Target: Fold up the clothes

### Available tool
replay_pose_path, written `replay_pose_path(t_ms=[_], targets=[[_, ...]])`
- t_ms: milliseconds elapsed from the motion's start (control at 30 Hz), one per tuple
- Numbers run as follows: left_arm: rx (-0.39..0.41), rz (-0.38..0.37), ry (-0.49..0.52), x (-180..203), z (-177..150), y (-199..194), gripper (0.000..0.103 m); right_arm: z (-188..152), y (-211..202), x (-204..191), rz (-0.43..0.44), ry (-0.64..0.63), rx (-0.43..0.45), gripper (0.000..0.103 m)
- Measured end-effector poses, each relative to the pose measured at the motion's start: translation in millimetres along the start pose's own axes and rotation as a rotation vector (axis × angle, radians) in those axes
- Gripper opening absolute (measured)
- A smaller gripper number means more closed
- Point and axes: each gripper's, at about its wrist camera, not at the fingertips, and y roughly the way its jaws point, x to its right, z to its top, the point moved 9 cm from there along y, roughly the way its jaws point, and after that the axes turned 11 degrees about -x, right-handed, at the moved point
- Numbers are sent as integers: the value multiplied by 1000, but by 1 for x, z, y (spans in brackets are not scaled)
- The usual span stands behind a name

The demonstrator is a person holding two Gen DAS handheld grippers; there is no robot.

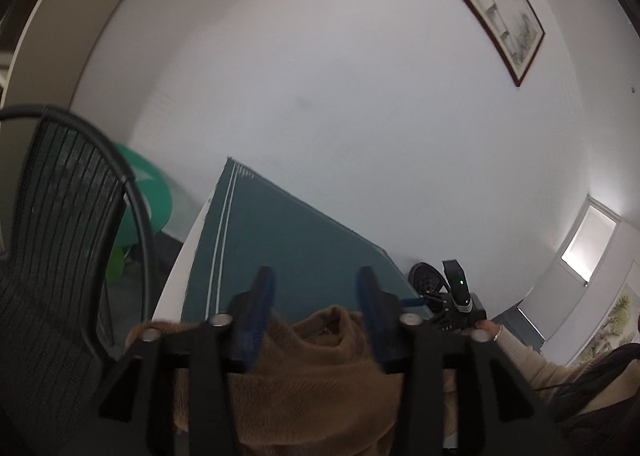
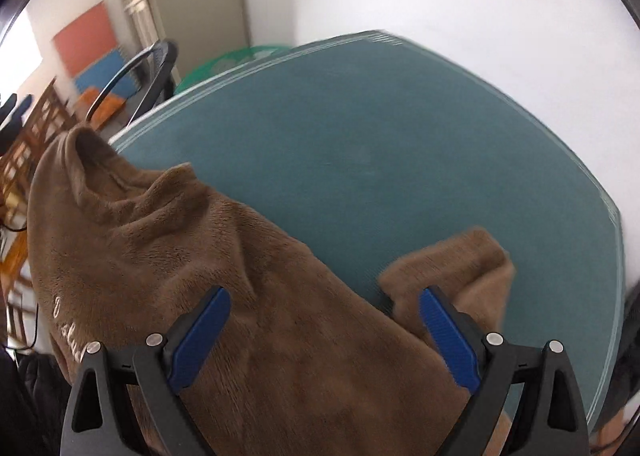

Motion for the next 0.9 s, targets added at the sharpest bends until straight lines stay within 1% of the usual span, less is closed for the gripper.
replay_pose_path(t_ms=[67, 167, 200, 233, 300, 367, 433, 467, 533, 567, 633, 700, 767, 800, 867, 900], targets=[[-3, -3, -31, -8, -7, 2, 68, 10, 16, -8, 9, -57, -41, 97], [-5, 4, -63, -19, -15, 2, 77, 17, 41, -18, 18, -114, -110, 97], [-5, 14, -72, -22, -16, 3, 78, 19, 49, -21, 20, -131, -134, 97], [-6, 24, -81, -24, -17, 5, 78, 17, 56, -23, 25, -137, -159, 96], [-8, 39, -102, -31, -20, 6, 78, 13, 63, -28, 71, -120, -170, 88], [-11, 44, -124, -39, -23, 8, 79, 9, 58, -31, 105, -107, -164, 73], [-17, 45, -151, -47, -24, 15, 79, 3, 50, -34, 168, -67, -157, 28], [-21, 43, -160, -50, -25, 19, 79, -1, 46, -33, 195, -37, -148, 22], [-28, 37, -168, -52, -24, 24, 79, -8, 39, -28, 245, 34, -127, 15], [-32, 35, -171, -53, -23, 27, 79, -11, 33, -25, 237, 56, -100, 14], [-42, 35, -162, -52, -22, 30, 79, -13, 13, -14, 171, 94, -14, 13], [-49, 33, -145, -47, -20, 33, 79, -11, -20, 2, 66, 146, 108, 13], [-58, 28, -126, -41, -18, 36, 81, -12, -62, 23, -63, 195, 236, 13], [-64, 25, -116, -37, -18, 39, 82, -16, -72, 29, -98, 214, 263, 13], [-84, 26, -93, -30, -19, 46, 83, -28, -78, 38, -134, 246, 277, 13], [-99, 38, -78, -28, -20, 50, 84, -34, -81, 42, -152, 263, 285, 13]])
